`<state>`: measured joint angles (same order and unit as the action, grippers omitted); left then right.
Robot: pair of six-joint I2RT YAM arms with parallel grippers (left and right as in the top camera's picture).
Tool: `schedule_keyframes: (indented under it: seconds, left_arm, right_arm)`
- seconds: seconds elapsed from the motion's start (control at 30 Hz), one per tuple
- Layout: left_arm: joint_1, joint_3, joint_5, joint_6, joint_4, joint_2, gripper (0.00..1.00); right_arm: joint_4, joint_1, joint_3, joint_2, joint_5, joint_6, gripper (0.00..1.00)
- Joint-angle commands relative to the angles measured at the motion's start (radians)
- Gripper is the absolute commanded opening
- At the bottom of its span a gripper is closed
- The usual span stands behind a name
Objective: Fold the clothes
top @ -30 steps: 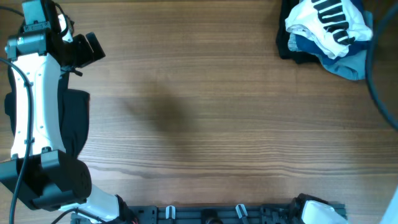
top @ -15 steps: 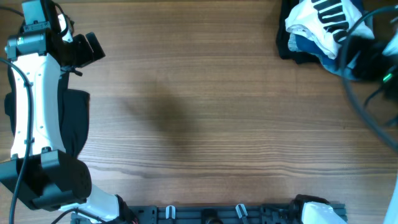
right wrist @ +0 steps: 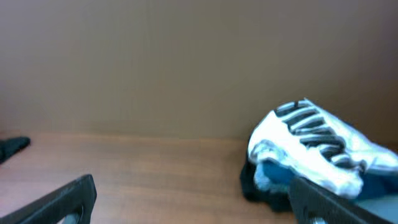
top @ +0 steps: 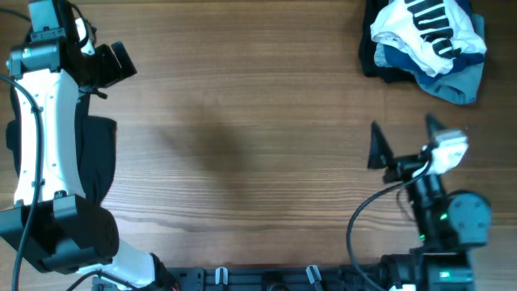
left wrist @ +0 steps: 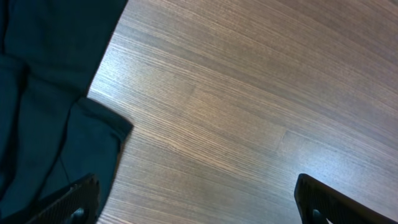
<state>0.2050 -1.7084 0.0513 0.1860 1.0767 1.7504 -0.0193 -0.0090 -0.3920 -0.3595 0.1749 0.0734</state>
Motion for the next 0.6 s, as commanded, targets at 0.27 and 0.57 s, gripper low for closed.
schedule_keyframes:
  seconds: [0.27,0.57]
  left_arm:
    - [0.007,-0.012,0.011,0.009,0.0,0.0,1.0]
    - [0.007,-0.012,0.011,0.009,0.0,0.0,1.0]
  right_arm:
    - [0.04,0.006,0.388,0.357,-0.018,0.058,1.0]
    - [0.032,0.006,0.387,0.35,-0.018,0.058,0.99]
